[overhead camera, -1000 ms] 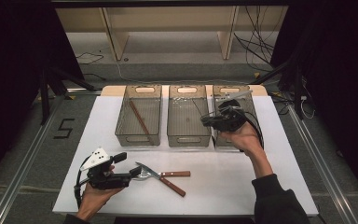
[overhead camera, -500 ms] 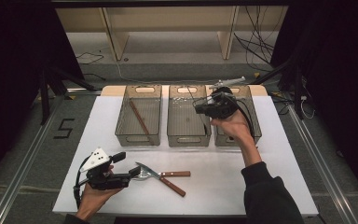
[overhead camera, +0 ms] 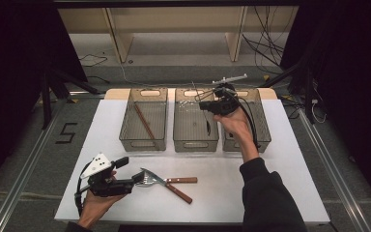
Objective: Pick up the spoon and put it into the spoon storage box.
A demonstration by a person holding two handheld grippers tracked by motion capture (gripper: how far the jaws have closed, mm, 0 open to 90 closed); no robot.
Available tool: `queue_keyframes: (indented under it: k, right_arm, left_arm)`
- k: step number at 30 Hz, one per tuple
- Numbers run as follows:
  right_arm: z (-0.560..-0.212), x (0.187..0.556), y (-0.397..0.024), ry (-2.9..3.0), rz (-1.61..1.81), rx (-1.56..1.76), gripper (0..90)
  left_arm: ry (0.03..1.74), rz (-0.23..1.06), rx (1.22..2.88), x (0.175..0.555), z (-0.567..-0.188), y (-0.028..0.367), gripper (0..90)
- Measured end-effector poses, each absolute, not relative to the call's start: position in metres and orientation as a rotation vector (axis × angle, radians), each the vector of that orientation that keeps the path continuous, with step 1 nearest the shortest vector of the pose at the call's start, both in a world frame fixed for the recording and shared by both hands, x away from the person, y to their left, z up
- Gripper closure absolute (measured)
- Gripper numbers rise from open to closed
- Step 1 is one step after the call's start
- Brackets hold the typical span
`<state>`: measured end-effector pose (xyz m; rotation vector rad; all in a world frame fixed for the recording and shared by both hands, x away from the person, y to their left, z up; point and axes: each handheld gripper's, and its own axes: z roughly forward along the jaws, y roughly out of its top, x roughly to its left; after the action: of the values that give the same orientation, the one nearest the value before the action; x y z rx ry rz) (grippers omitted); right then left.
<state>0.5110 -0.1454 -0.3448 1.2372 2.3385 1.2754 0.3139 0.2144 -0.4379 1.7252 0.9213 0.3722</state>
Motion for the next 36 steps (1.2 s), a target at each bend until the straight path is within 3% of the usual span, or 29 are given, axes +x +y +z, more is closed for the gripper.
queue_keyframes:
  k: [28, 30, 33, 36]
  right_arm:
    - [-0.382, 0.529, -0.139, 2.327, 1.161, 1.373, 85.9]
    - [-0.384, 0.529, -0.138, 2.324, 1.143, 1.389, 84.4]
    - [-0.385, 0.53, -0.136, 2.336, 1.119, 1.405, 69.5]
    - [-0.383, 0.528, -0.137, 2.324, 1.122, 1.403, 63.9]
  left_arm:
    - [0.91, 0.393, 1.726, 0.312, -0.438, 0.216, 16.7]
    - [0.911, 0.393, 1.726, 0.312, -0.438, 0.216, 16.7]
    - [0.912, 0.392, 1.724, 0.312, -0.438, 0.216, 16.7]
    - [0.915, 0.392, 1.722, 0.312, -0.438, 0.217, 16.7]
